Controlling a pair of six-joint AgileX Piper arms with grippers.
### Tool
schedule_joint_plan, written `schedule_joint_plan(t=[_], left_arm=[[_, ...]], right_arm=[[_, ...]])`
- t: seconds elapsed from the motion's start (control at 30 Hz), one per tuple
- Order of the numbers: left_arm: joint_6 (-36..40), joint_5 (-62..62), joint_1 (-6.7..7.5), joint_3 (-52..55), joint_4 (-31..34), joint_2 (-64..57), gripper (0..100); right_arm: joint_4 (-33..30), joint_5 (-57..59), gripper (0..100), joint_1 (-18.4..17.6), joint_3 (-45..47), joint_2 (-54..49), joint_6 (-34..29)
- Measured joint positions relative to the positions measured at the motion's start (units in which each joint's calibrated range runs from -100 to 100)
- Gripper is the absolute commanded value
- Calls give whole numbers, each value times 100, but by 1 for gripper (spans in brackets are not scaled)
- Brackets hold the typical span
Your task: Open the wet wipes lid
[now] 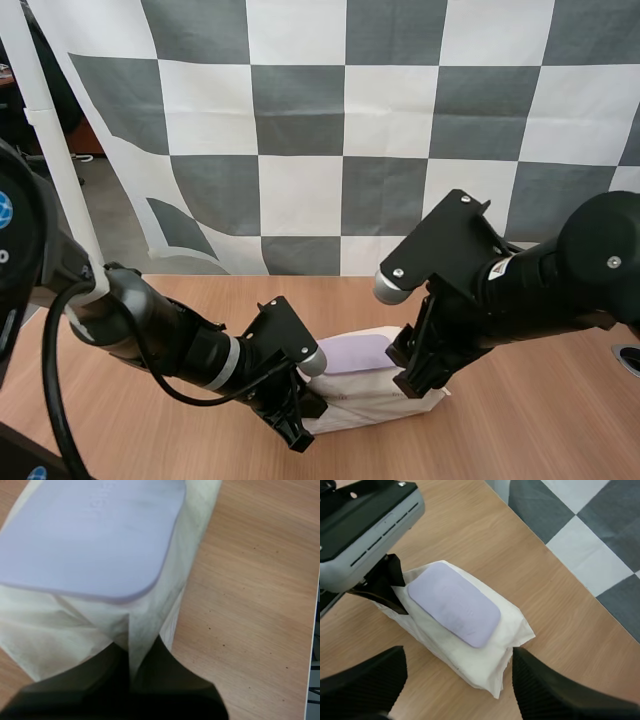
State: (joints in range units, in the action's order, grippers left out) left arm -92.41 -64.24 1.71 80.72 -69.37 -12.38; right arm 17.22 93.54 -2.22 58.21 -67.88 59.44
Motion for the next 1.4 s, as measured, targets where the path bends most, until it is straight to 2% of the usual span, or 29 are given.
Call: schedule_joint_plan(t=[0.2,0.4,0.67,1.07,1.4], left_arm=[[-10,-294,0,-51,133,-32,0],[-10,-294,0,-51,141,-32,0],[-10,-276,0,-51,197,-32,0],[-10,-293,0,-51,273,-32,0],[-10,-293,0,-51,322,-32,0]], right_arm=[[23,-20,100,0,0,710,868],[372,-52,100,0,0,1272,1731],[603,-266,100,0,0,1791,2414],[915,-820,100,0,30,2641,3092],[905,-1281,100,-291,30,2929,3113]])
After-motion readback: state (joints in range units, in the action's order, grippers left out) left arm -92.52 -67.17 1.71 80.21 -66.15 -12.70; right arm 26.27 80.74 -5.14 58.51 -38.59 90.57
